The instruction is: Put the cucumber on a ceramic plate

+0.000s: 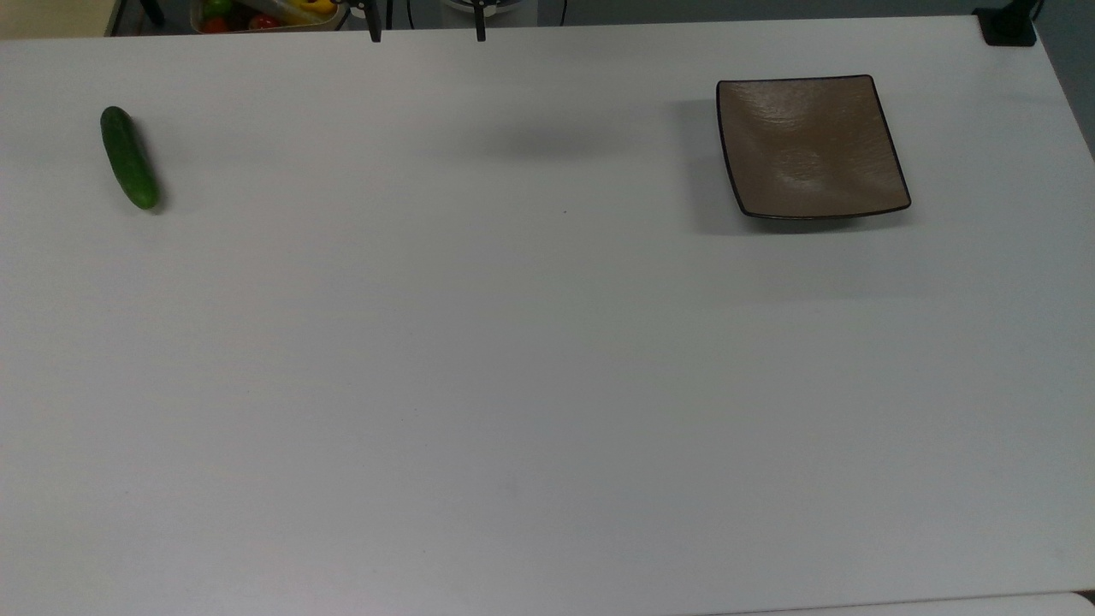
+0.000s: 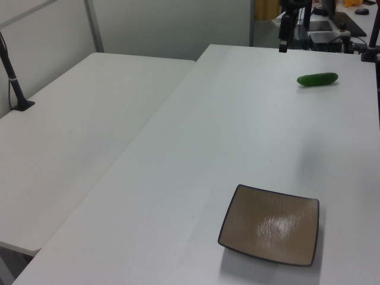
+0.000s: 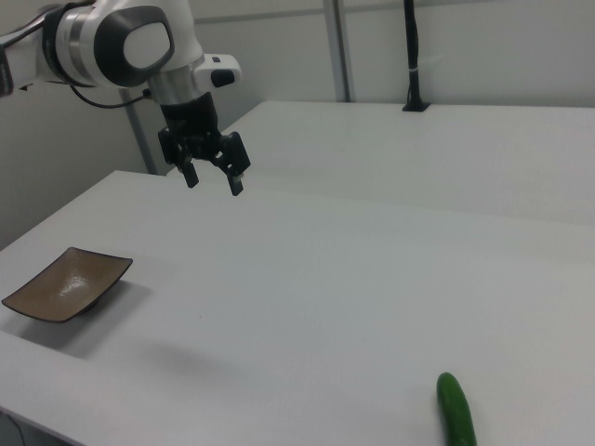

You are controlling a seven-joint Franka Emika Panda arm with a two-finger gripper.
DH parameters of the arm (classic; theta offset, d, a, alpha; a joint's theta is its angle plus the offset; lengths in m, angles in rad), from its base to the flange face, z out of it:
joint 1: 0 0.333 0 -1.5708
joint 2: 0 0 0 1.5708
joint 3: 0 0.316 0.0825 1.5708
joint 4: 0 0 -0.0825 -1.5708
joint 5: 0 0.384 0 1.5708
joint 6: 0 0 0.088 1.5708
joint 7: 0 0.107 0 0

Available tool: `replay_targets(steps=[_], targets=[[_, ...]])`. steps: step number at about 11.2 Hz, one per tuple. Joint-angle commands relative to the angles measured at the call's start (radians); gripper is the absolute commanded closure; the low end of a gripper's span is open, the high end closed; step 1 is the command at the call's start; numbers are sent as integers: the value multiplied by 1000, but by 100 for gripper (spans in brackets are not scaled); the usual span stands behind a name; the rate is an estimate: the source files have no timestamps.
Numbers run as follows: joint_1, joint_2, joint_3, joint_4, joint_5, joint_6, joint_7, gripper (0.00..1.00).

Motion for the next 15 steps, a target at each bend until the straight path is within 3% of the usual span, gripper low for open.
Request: replay_targets(steps=[1,15], targets=[[-4,-8,1,0,24,13,-14,0],[5,-2,7,-27,24,14,-27,0]])
